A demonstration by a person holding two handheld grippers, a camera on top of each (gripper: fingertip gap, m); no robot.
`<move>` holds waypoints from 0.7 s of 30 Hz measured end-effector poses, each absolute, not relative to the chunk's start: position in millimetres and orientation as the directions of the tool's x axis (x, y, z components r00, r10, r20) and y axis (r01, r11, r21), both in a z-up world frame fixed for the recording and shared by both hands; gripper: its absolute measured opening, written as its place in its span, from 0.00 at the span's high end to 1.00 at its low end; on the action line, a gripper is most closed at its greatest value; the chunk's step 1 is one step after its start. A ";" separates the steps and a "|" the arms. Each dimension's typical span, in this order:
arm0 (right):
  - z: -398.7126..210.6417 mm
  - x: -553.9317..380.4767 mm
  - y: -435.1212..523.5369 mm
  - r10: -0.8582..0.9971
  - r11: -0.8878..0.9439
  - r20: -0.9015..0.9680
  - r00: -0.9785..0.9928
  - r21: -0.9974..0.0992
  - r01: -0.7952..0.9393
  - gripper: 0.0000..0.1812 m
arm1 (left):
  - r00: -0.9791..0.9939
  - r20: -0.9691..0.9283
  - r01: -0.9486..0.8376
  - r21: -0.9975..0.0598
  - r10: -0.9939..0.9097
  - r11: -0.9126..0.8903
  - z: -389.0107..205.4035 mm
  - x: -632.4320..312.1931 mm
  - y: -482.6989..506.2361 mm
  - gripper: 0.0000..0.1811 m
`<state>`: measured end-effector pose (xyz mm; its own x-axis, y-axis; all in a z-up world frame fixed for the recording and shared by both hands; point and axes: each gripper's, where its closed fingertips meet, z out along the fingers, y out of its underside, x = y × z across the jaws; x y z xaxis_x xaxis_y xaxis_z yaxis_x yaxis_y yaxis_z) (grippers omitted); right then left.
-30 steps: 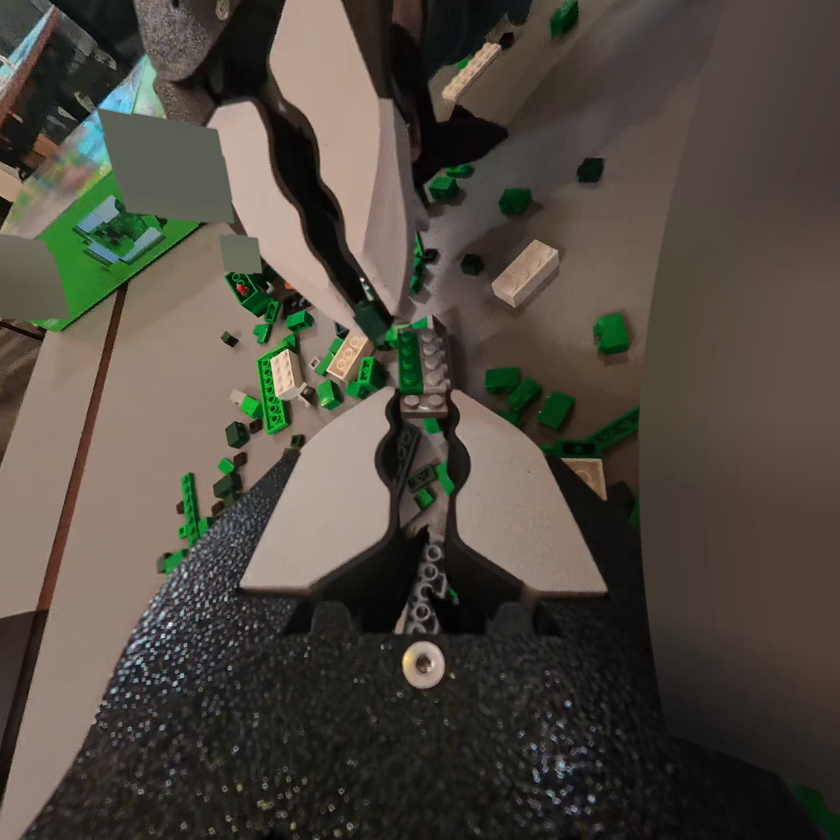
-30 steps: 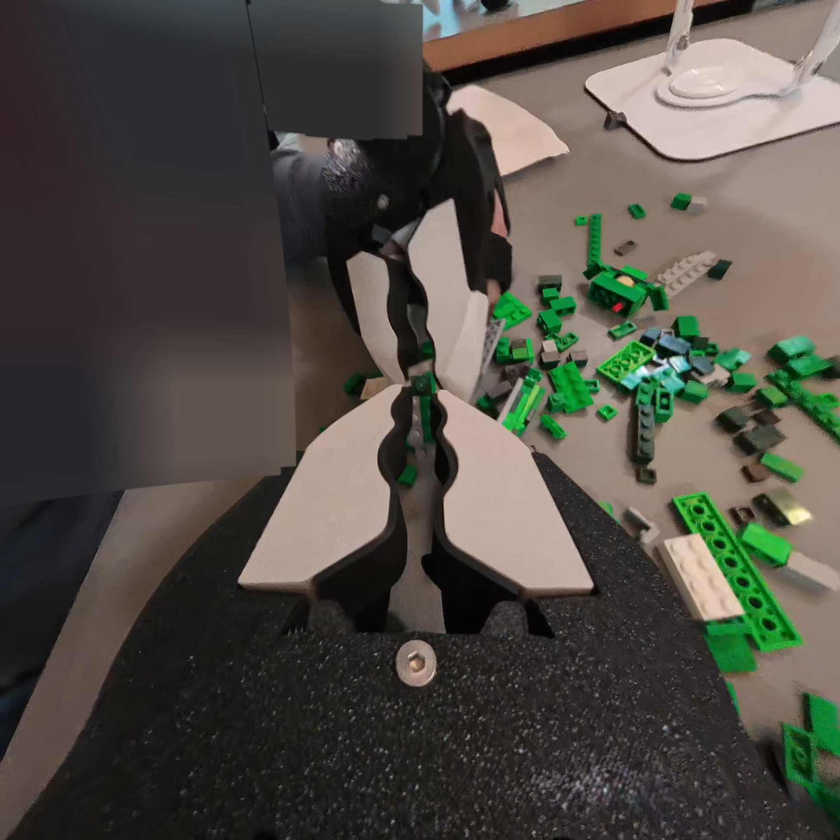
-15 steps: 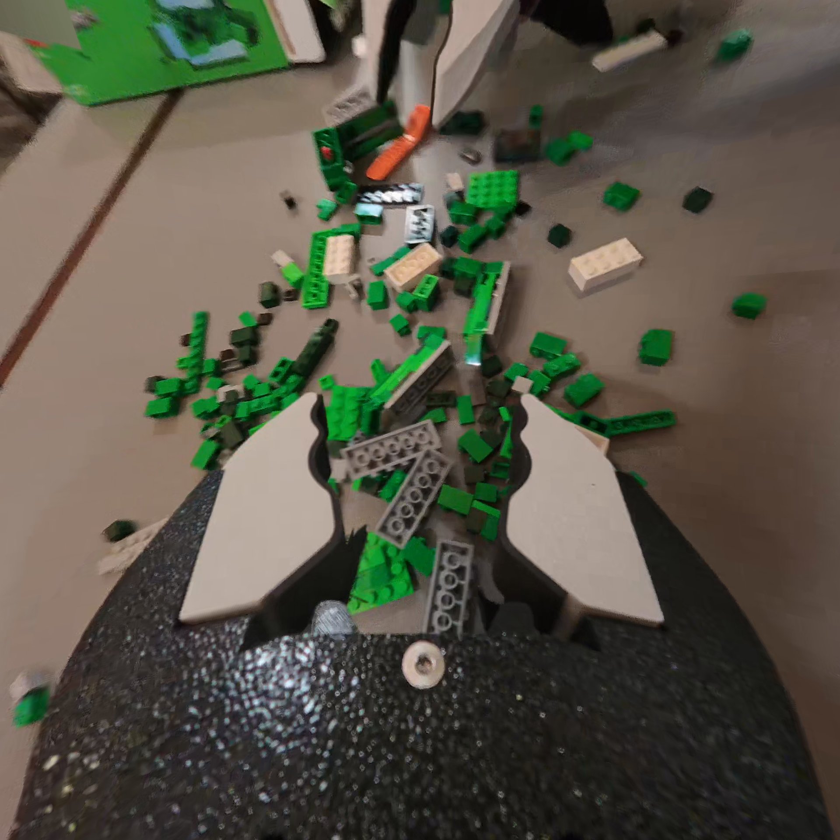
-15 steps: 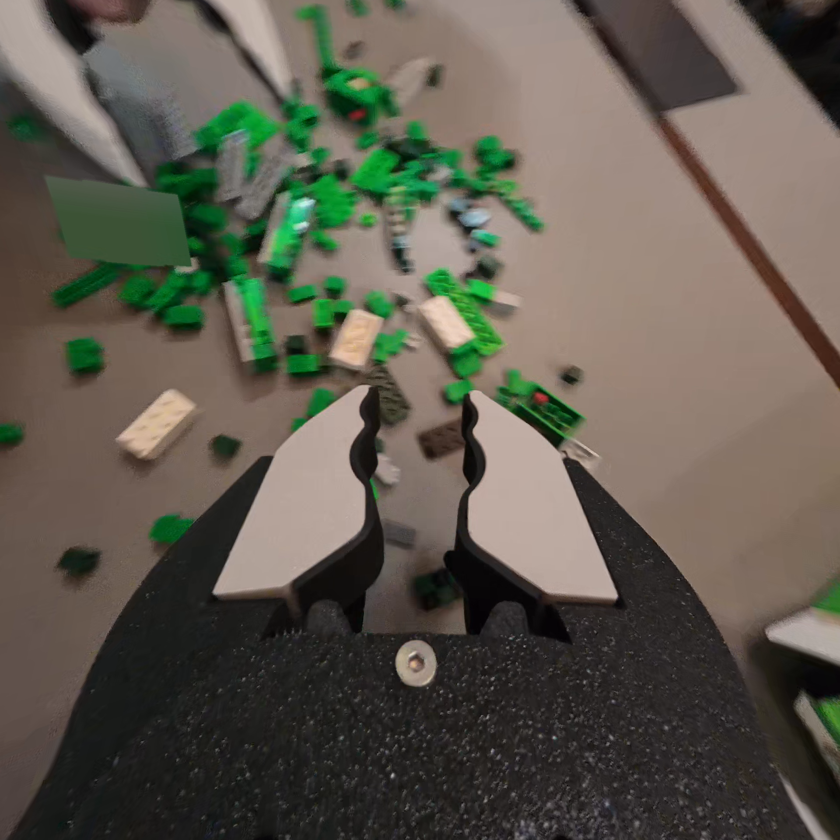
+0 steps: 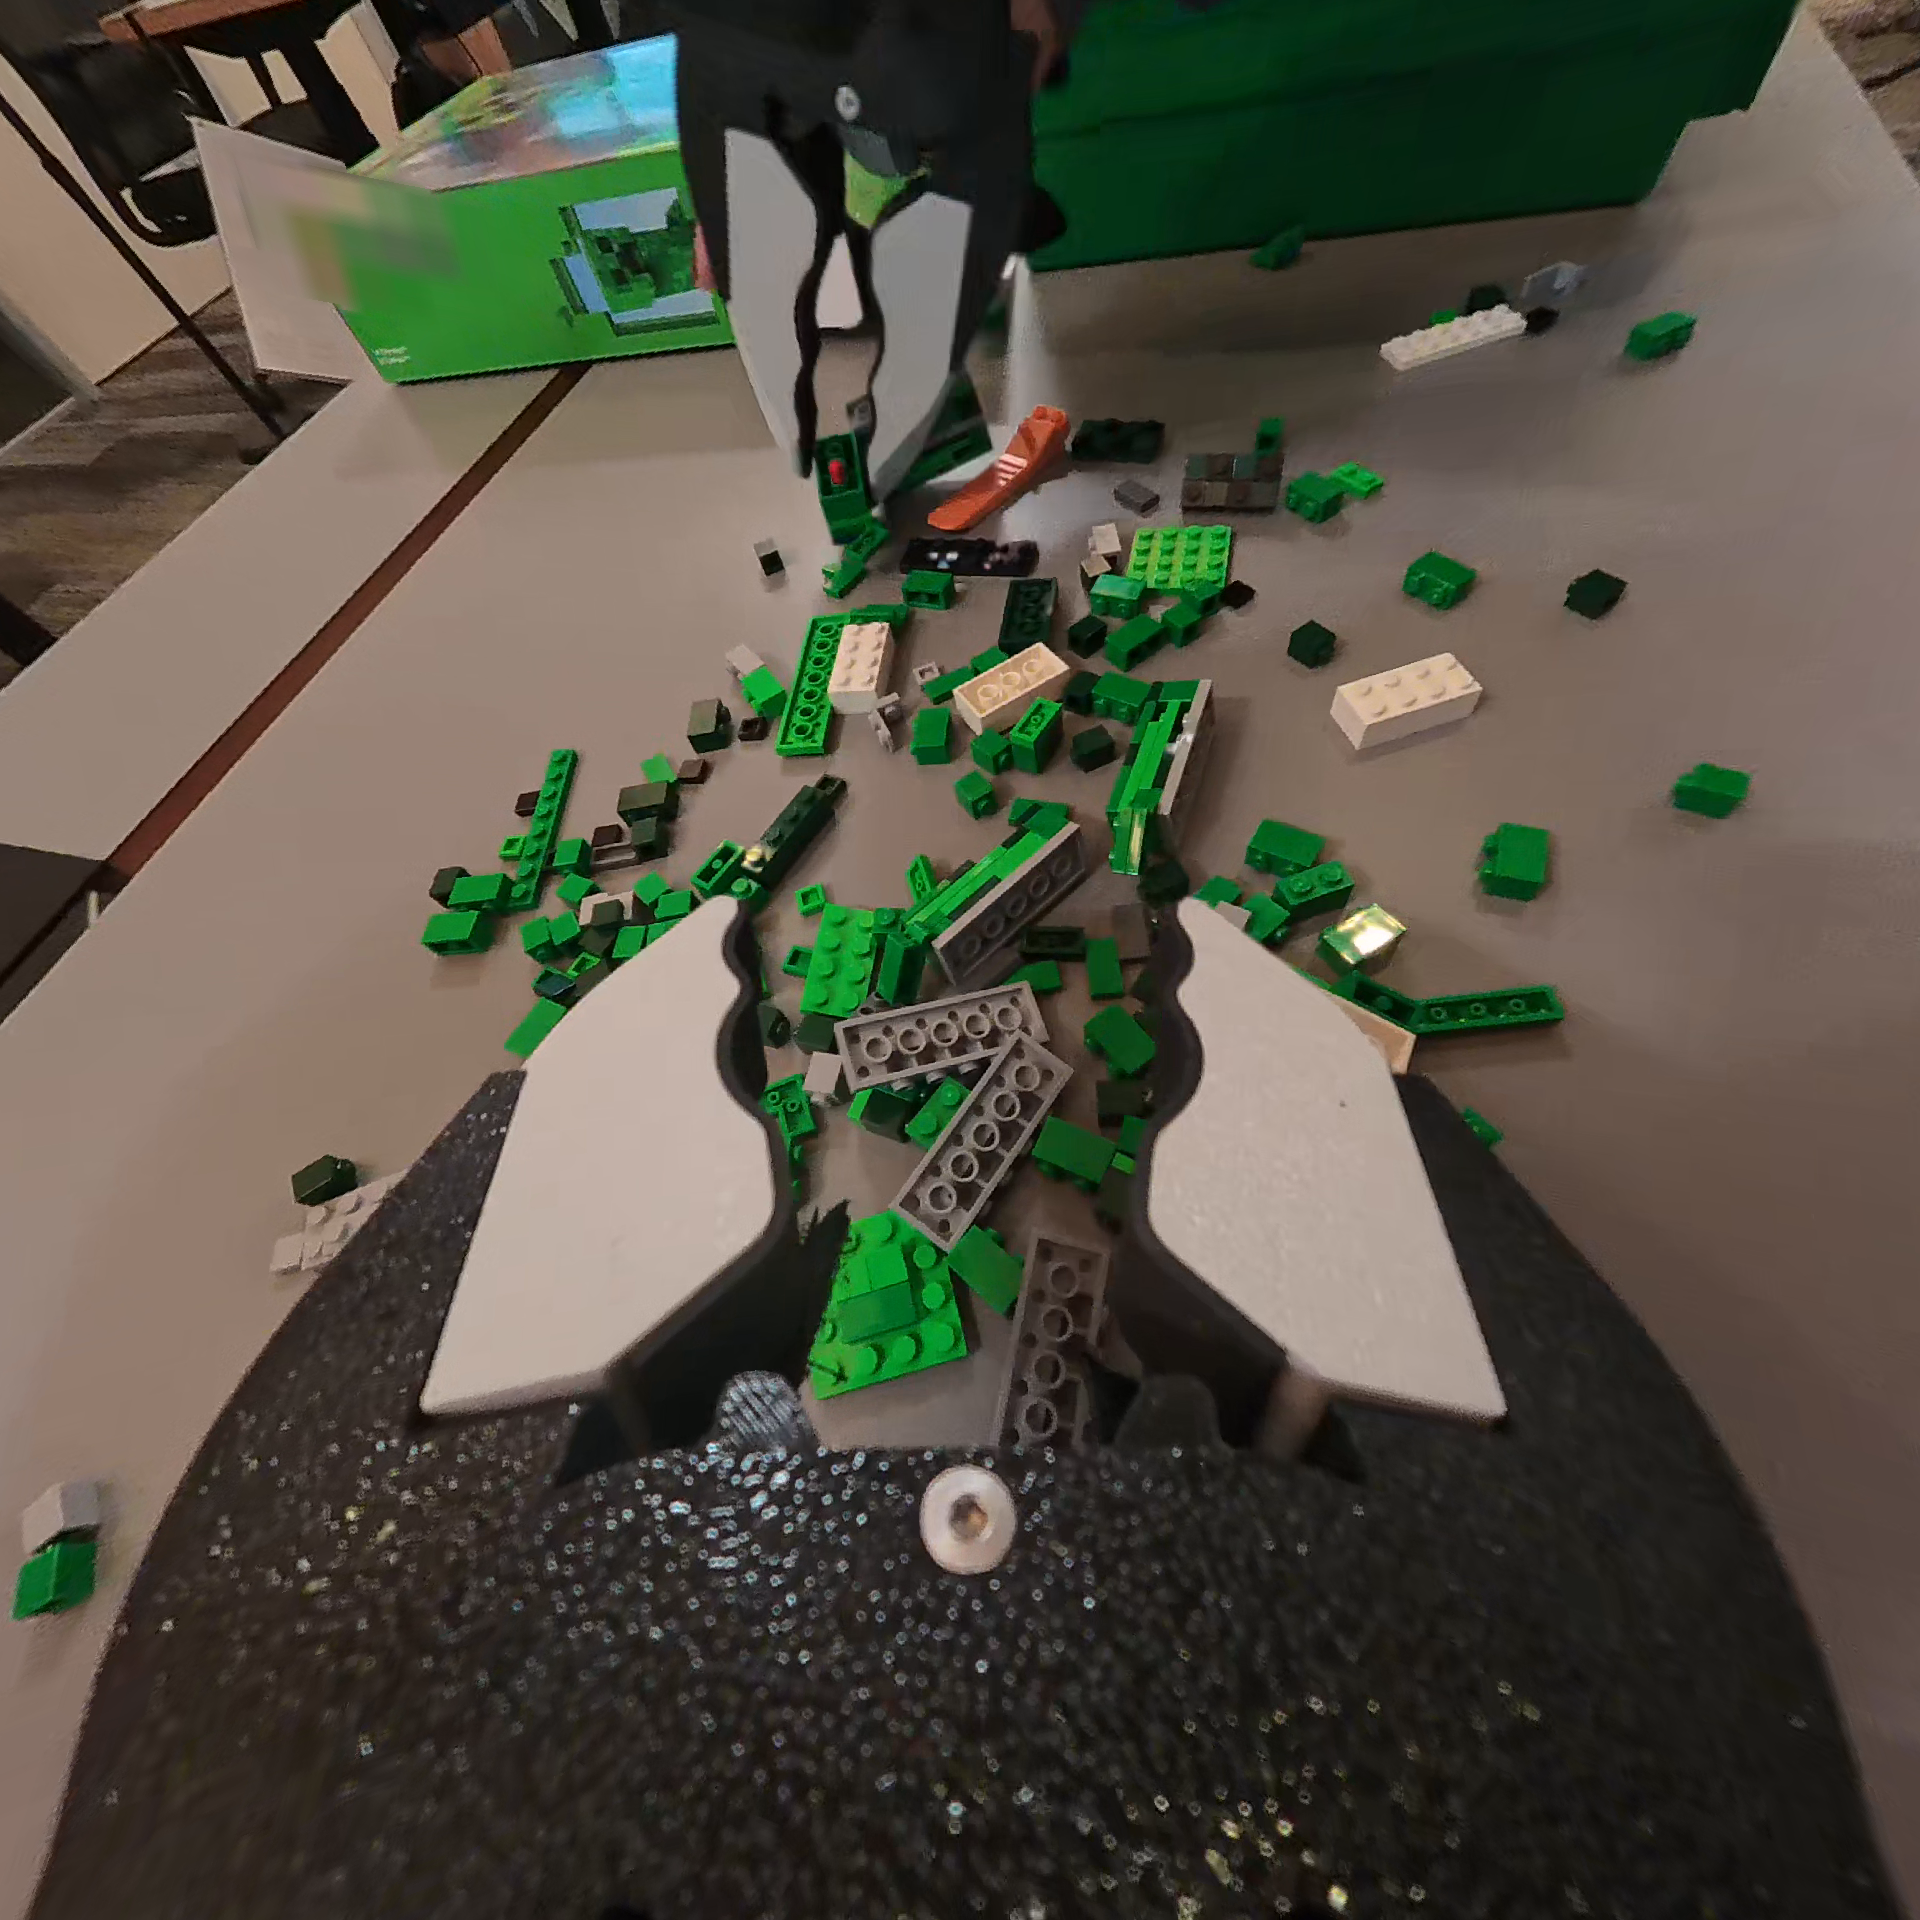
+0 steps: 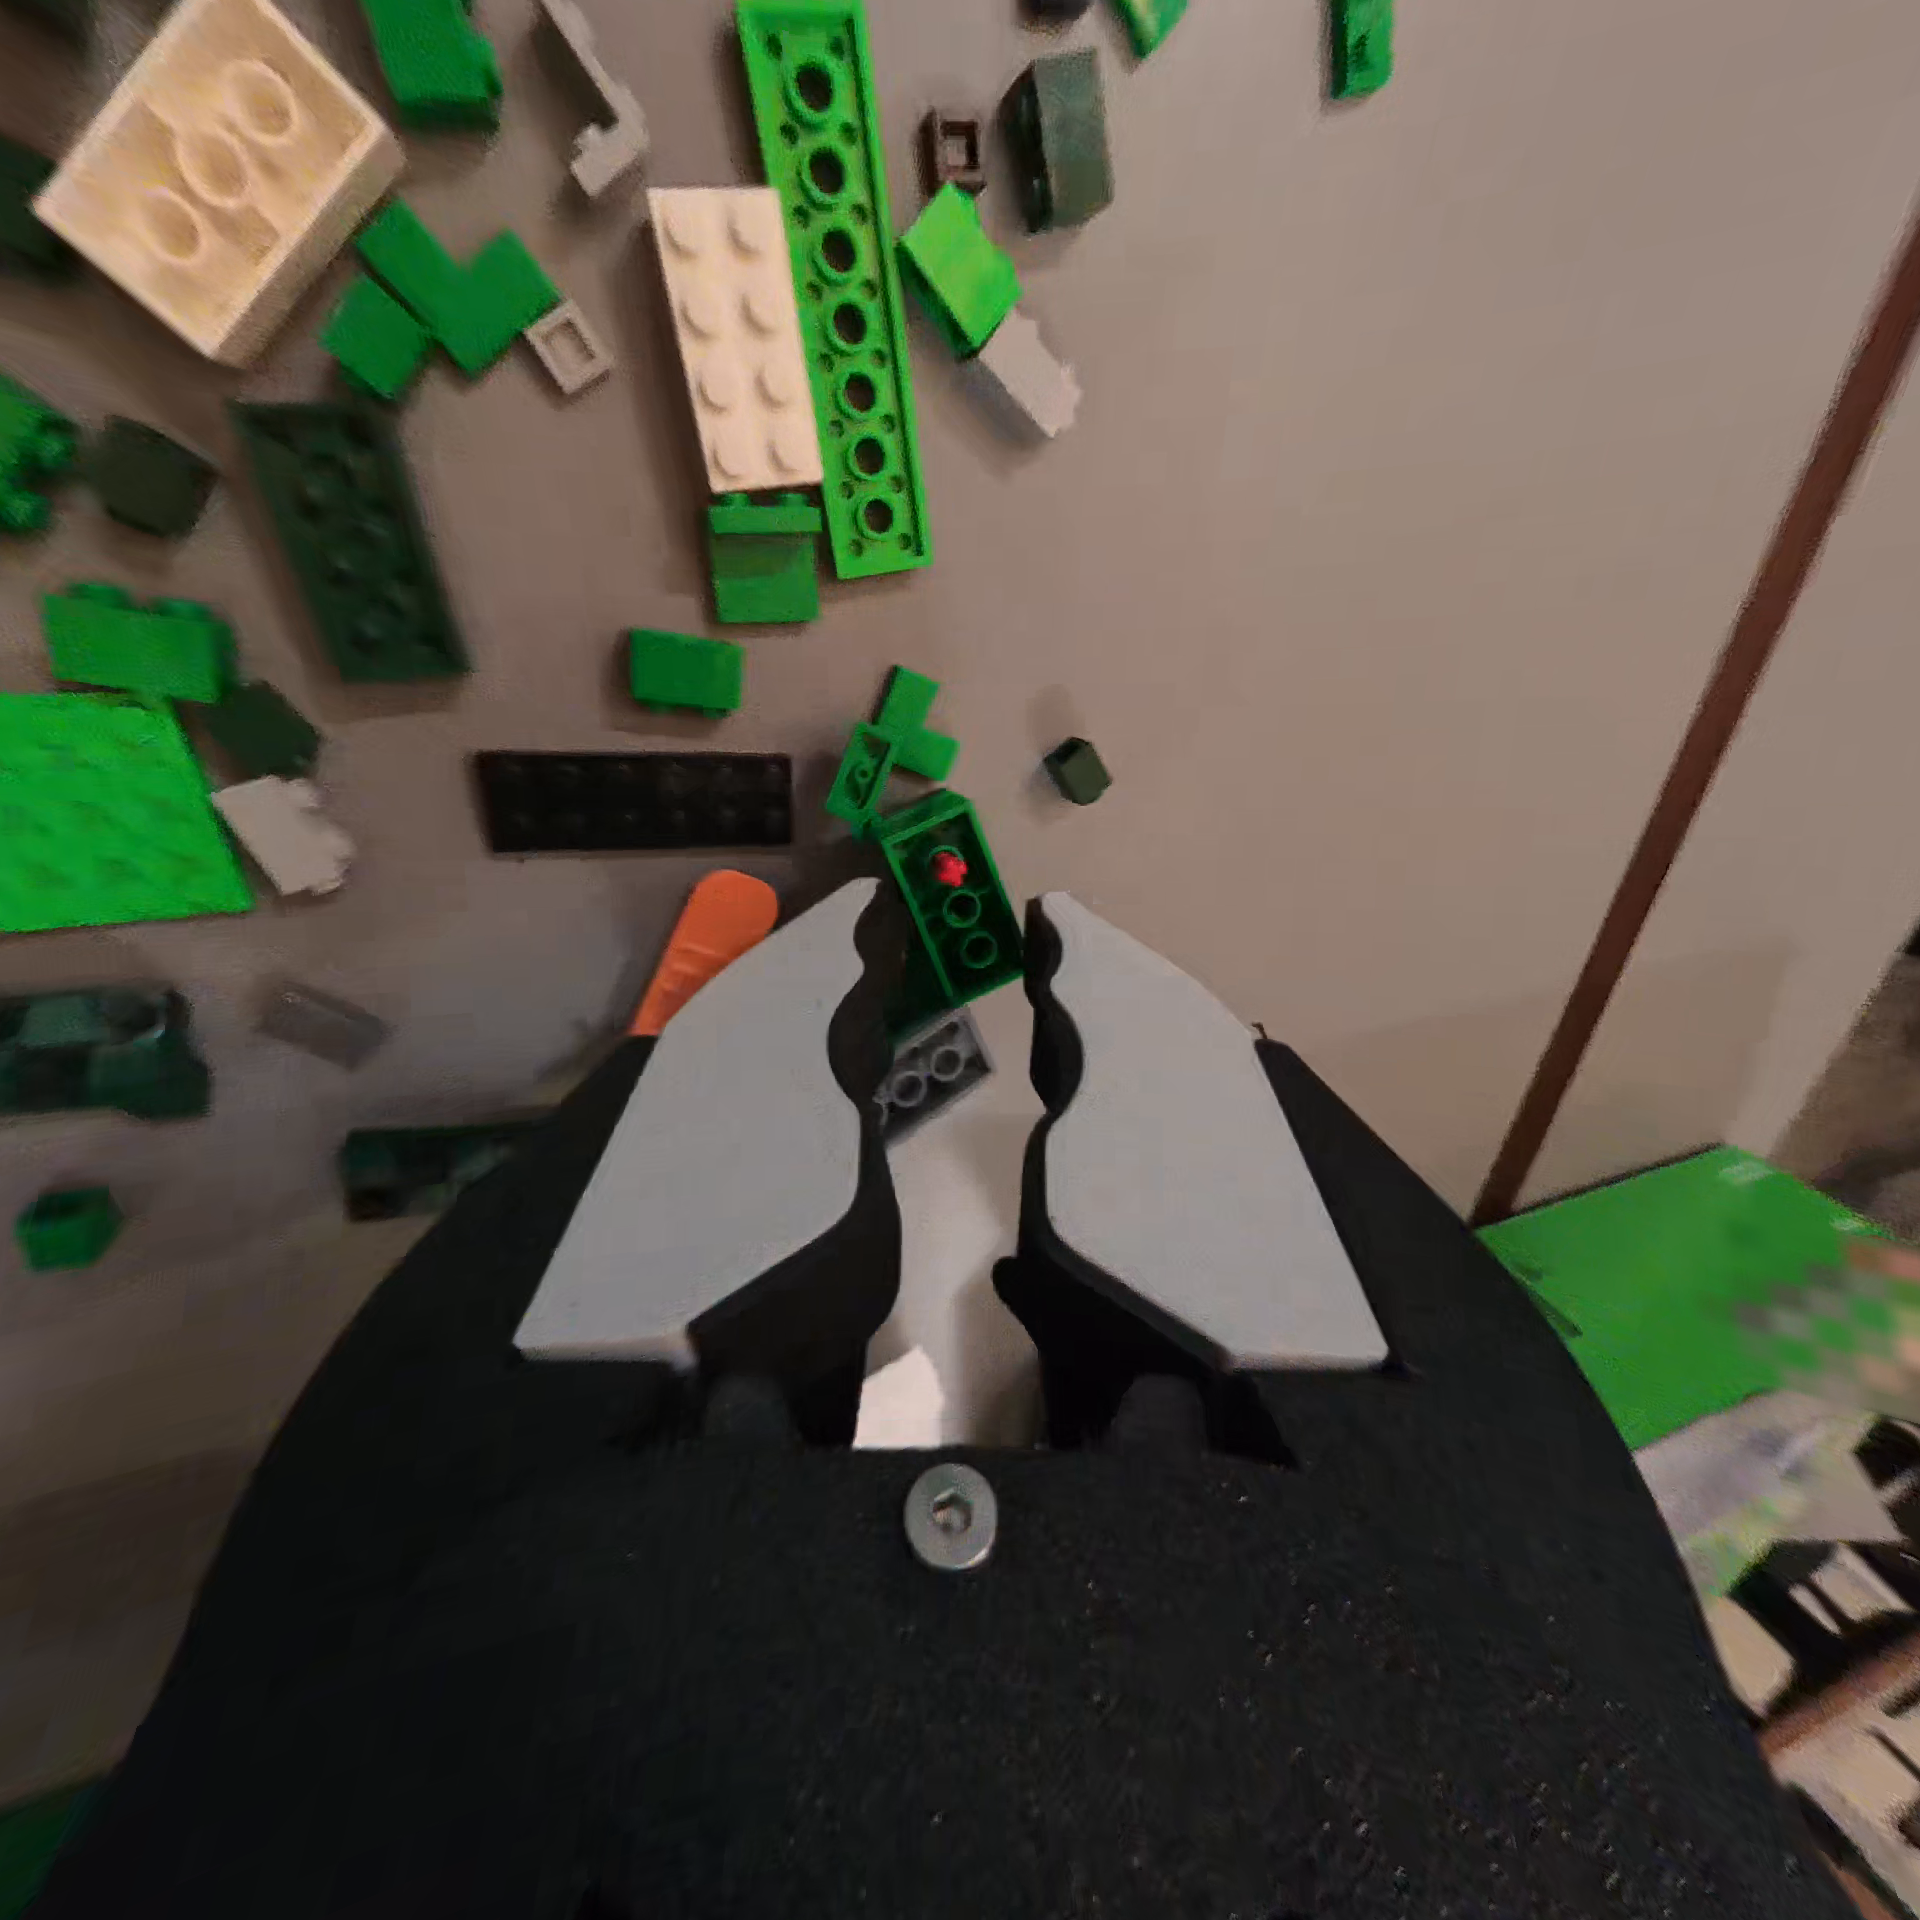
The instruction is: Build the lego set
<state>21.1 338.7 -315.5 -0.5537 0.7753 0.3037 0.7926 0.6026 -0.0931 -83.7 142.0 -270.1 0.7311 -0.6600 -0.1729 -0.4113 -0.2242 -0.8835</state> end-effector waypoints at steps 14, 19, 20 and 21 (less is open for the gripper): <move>-221.1 15.2 309.3 0.967 0.161 0.023 -0.256 -0.831 0.532 0.91 | 0.778 -0.052 -0.242 -0.944 -0.626 -0.222 -256.2 -84.7 149.6 0.62; -205.3 14.9 283.0 0.959 0.064 -0.053 -0.278 -0.916 0.397 0.91 | 0.781 -0.004 -0.182 -0.958 -0.625 -0.222 -252.4 -82.0 150.5 0.63; -205.2 14.1 278.1 0.958 0.068 -0.048 -0.283 -0.920 0.387 0.91 | 0.781 0.015 -0.161 -0.961 -0.624 -0.225 -250.9 -81.3 150.9 0.63; -205.6 12.9 273.2 0.957 0.081 -0.034 -0.287 -0.922 0.379 0.91 | 0.777 0.037 -0.137 -0.964 -0.628 -0.227 -249.0 -79.7 151.0 0.63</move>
